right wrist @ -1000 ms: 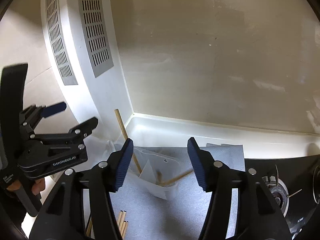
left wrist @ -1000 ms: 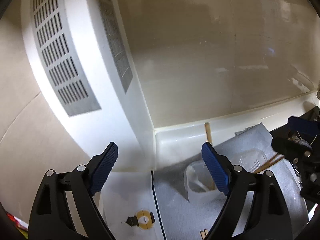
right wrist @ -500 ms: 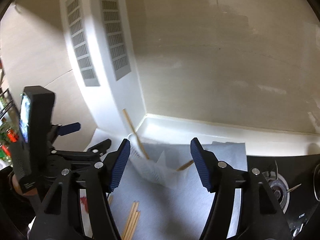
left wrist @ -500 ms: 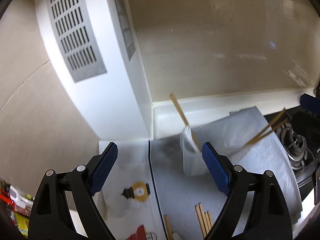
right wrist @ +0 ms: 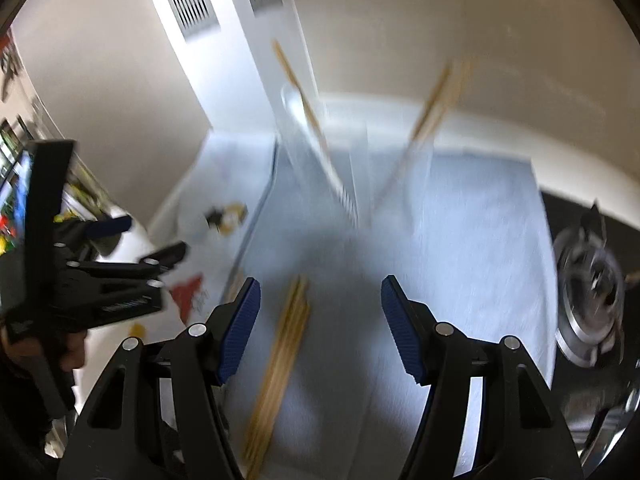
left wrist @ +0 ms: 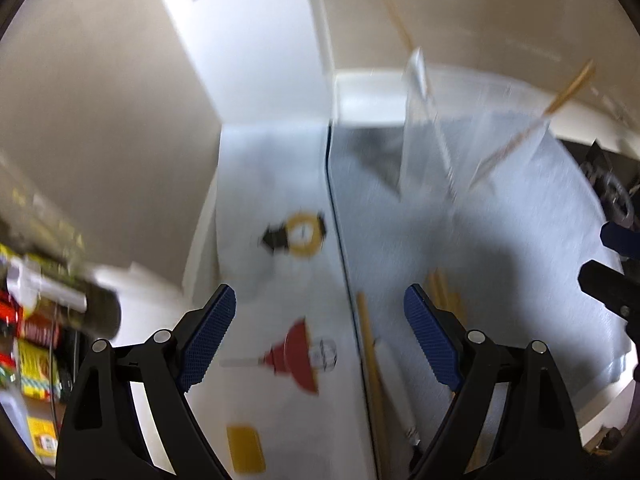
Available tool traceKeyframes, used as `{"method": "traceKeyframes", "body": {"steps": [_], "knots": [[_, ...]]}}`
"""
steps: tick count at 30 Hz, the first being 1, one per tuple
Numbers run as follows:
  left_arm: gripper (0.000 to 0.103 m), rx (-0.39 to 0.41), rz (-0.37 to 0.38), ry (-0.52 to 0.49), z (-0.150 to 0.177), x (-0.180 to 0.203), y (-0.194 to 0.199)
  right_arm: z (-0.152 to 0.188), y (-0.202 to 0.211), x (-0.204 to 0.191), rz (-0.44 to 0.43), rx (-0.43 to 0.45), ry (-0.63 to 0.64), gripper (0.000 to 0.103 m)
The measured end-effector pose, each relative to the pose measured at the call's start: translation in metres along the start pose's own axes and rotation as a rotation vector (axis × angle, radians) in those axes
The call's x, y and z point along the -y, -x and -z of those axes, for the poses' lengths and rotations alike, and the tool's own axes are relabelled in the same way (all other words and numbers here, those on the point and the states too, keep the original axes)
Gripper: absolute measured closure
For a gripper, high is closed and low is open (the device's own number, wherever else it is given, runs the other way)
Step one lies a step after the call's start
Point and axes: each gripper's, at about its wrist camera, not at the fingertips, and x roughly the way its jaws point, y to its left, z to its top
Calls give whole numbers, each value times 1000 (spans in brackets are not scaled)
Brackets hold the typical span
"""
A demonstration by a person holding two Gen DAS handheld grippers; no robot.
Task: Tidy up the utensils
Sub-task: 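Grasp another bamboo chopstick from the mat with the right tool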
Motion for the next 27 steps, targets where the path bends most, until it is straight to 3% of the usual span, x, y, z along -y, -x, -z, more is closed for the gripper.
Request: {"method": "traceKeyframes", "body": {"steps": [6,9,11,14,21,27], "knots": [[19,-97,-14,60,33,-17,-14,25,-39,3,-8,-134,-35,41],[19,-117,-30,70,42,-22,-14,34,-57,3,-24,-191,-52,50],[19,-123,-37,75,48,-24,-15,40,-70,3,-43,-237,-66,69],[19,-129,-39,86,54,-28,-14,45,-94,-1,-87,-315,-77,87],[19,-140,-50,115,57,-40,-13,48,-121,-20,-79,-369,-30,90],[19,-140,-52,120,56,-43,-13,50,-128,-41,31,-375,92,88]]}}
